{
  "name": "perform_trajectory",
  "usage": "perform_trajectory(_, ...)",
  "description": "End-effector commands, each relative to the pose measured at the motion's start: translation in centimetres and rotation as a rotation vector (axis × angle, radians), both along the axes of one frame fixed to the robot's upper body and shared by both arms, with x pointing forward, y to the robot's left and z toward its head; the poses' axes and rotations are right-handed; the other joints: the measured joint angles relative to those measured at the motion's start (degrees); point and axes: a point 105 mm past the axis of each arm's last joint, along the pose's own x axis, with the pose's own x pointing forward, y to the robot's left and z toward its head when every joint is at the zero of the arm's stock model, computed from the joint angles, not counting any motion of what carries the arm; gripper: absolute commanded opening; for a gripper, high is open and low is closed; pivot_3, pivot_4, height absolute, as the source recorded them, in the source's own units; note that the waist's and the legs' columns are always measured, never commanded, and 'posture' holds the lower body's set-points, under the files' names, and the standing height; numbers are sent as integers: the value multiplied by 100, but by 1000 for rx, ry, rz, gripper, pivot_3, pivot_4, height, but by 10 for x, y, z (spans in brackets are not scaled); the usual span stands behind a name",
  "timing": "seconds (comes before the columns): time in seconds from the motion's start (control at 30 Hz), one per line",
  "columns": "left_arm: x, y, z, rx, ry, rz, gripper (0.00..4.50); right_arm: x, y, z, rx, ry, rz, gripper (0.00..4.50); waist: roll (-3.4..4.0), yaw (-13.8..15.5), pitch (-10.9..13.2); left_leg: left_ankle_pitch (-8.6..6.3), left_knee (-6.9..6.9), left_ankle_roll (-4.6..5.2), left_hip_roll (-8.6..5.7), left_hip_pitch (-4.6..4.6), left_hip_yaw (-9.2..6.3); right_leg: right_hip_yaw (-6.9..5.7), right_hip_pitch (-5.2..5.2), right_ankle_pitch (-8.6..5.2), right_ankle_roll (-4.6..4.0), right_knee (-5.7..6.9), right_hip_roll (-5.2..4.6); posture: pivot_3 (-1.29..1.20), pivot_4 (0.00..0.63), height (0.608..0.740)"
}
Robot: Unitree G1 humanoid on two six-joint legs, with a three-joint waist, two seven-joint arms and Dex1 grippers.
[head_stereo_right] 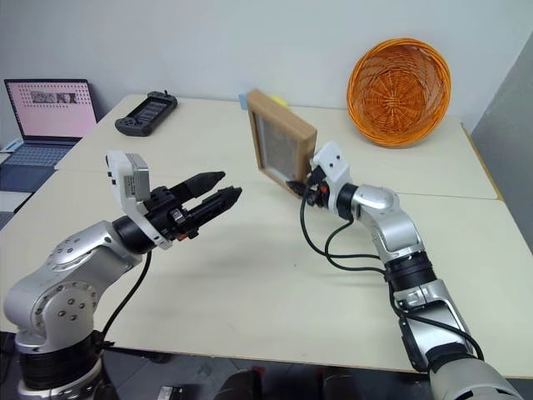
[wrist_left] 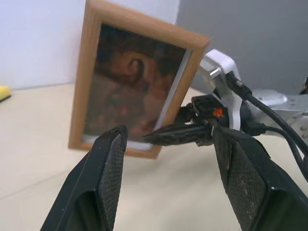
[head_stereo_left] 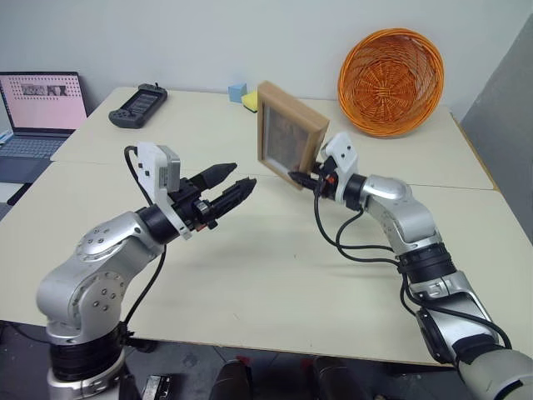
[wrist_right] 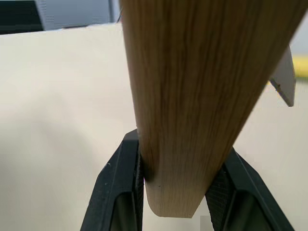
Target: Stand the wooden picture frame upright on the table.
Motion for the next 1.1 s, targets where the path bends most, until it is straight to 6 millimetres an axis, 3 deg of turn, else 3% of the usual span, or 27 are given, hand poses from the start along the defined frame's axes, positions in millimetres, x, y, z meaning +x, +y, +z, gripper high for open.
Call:
perform_trajectory(0.03,-13,-1,11,26,-49,-42,3011,-5,1,13,79,17,62,1281,0,-5,0,0,0,0,1,0,1,1,0,0,0,-2,0,0,150,740)
perform_trajectory(0.3,-21,1,10,70,-33,-61,3011,-5,10,-10,140,168,111,1281,0,-8,0,0,-2,0,7,1,-1,0,-1,0,0,-2,8,0,150,740)
perform_trajectory(0.47,-22,2,15,72,-44,-43,3011,-8,16,-38,124,250,121,1281,0,-6,0,0,-3,0,7,0,-1,0,-1,0,1,-5,8,0,150,740)
perform_trajectory(0.73,-20,3,17,69,-49,-17,3011,-1,8,-66,105,312,61,1281,-2,-9,-2,-1,-4,0,7,6,0,1,3,-1,1,-7,9,0,150,740)
perform_trajectory(0.97,-18,4,18,68,-49,-14,3011,2,7,-68,119,325,47,1281,-3,-12,-2,-1,-7,1,7,45,5,8,42,-2,2,-12,12,0,150,740)
perform_trajectory(1.1,-16,4,20,69,-53,-13,3011,1,6,-71,181,440,49,1281,-3,-11,-2,-1,-7,1,8,45,5,8,42,-2,2,-12,12,0,150,740)
